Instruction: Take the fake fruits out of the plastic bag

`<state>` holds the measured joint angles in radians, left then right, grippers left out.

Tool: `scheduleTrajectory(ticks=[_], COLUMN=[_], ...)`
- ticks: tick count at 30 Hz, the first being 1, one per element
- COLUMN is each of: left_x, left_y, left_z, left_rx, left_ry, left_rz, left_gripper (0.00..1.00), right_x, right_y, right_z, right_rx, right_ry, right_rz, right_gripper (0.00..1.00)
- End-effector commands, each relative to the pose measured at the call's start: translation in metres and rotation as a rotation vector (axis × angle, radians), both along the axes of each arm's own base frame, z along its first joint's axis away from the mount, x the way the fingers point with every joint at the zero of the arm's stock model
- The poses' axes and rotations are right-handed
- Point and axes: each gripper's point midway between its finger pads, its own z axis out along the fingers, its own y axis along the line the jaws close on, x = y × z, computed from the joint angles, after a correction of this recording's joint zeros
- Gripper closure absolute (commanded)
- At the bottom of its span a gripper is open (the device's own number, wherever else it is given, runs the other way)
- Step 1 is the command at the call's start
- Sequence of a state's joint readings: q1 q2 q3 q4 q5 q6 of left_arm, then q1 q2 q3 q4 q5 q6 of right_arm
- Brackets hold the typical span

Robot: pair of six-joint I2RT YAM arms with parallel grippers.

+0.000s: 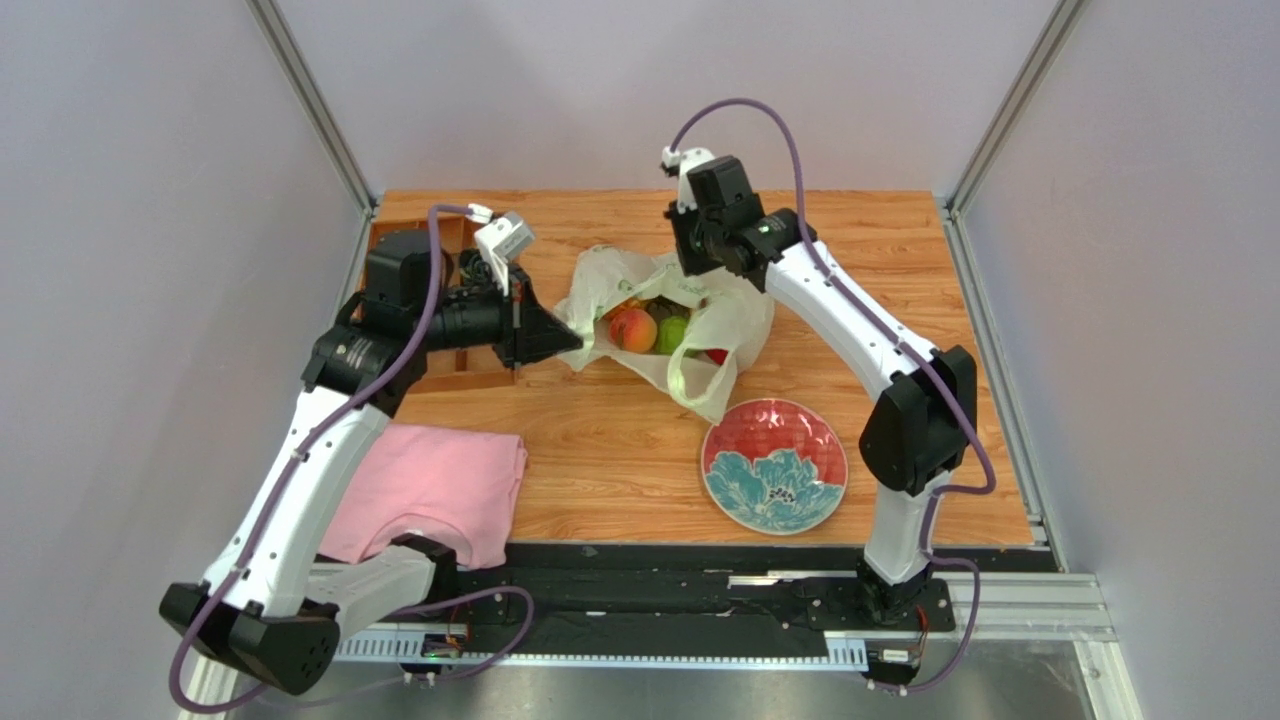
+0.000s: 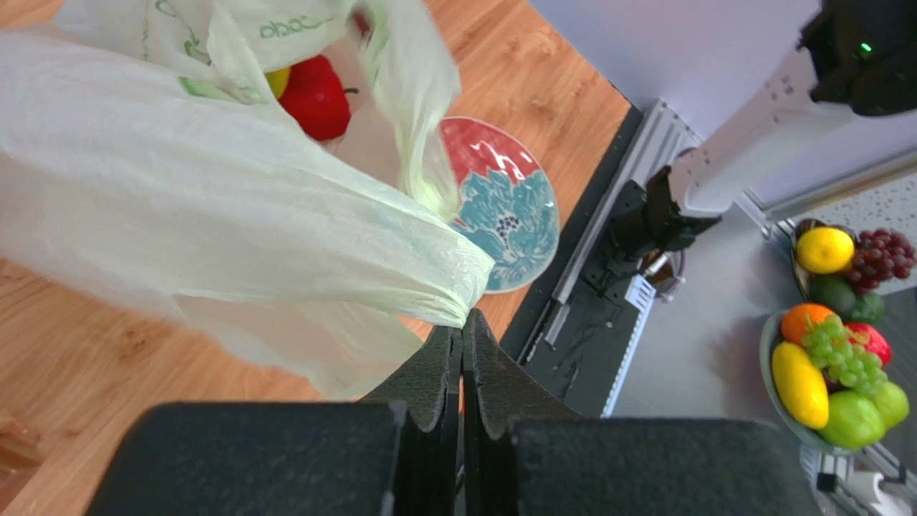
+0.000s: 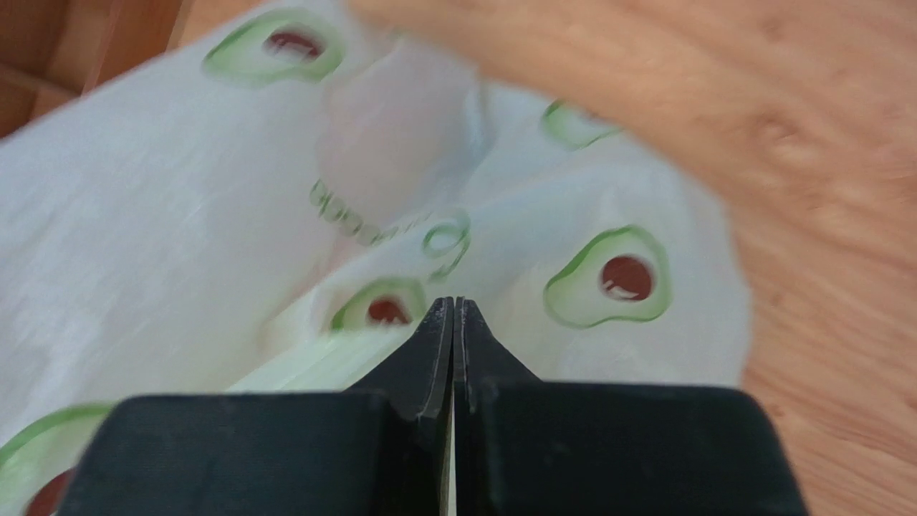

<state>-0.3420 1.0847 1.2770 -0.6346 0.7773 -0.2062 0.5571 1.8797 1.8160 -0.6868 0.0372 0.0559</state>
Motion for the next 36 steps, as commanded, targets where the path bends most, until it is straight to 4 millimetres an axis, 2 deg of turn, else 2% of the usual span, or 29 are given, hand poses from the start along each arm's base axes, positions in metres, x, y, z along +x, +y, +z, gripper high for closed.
scheduleTrajectory(ticks=[1,2,4,5,6,7,8,10,11,13,14,16,18,21,23,26,32,36], left_x=[-0.057,-0.061,-0.071,-0.073,-0.073,-0.071,-0.069,-0.057,-0.053,-0.042,-0.04,-0.037,-0.034,-0.034,-0.031,-0.04,-0.079,-0.09], left_y=[0.008,0.008,0.009,0.01,0.011,0.012,0.012,0.013,0.013,0.012,0.012,0.011,0.011,0.013,0.019,0.027,0.03,0.033], left_z=[0.029,0.029,0.033,0.035,0.034,0.037,0.037,0.032,0.029,0.02,0.018,0.012,0.007,0.0,-0.008,-0.022,-0.039,-0.055], left_rx=[-0.061,-0.068,-0.095,-0.1,-0.105,-0.114,-0.127,-0.14,-0.152,-0.157,-0.163,-0.171,-0.17,-0.162,-0.135,-0.09,-0.091,-0.083], left_ry=[-0.111,-0.105,-0.09,-0.093,-0.085,-0.103,-0.079,-0.061,-0.03,0.002,0.026,0.055,0.076,0.102,0.107,0.115,0.105,0.105], left_rz=[-0.144,-0.153,-0.171,-0.174,-0.163,-0.152,-0.133,-0.095,-0.078,-0.047,-0.039,-0.029,-0.012,0.013,0.054,0.072,-0.004,-0.014], left_gripper=[1.0,1.0,1.0,1.0,1.0,1.0,1.0,1.0,1.0,1.0,1.0,1.0,1.0,1.0,1.0,1.0,1.0,1.0], right_x=[0.028,0.015,-0.01,-0.029,-0.04,-0.051,-0.071,-0.094,-0.111,-0.14,-0.164,-0.198,-0.213,-0.223,-0.231,-0.234,-0.262,-0.274], right_y=[-0.036,-0.039,-0.028,-0.026,-0.025,-0.025,-0.012,-0.005,0.008,0.017,0.032,0.043,0.043,0.045,0.049,0.062,0.08,0.083], right_z=[0.054,0.064,0.07,0.09,0.084,0.087,0.1,0.109,0.113,0.114,0.112,0.087,0.061,0.043,0.038,0.037,0.025,0.026], right_rx=[-0.016,-0.01,-0.018,-0.008,-0.013,-0.013,0.052,0.096,0.127,0.142,0.163,0.118,0.085,0.08,0.08,0.088,0.092,0.068], right_ry=[-0.175,-0.192,-0.205,-0.245,-0.228,-0.221,-0.214,-0.191,-0.178,-0.164,-0.145,-0.1,-0.035,0.026,0.048,0.086,0.164,0.181], right_rz=[-0.16,-0.144,-0.07,-0.013,0.024,0.072,0.169,0.254,0.324,0.419,0.522,0.649,0.687,0.73,0.811,0.884,0.982,1.005], right_gripper=[1.0,1.0,1.0,0.98,0.93,0.78,0.72,0.59,0.56,0.55,0.58,0.66,0.73,0.77,0.78,0.79,0.82,0.84])
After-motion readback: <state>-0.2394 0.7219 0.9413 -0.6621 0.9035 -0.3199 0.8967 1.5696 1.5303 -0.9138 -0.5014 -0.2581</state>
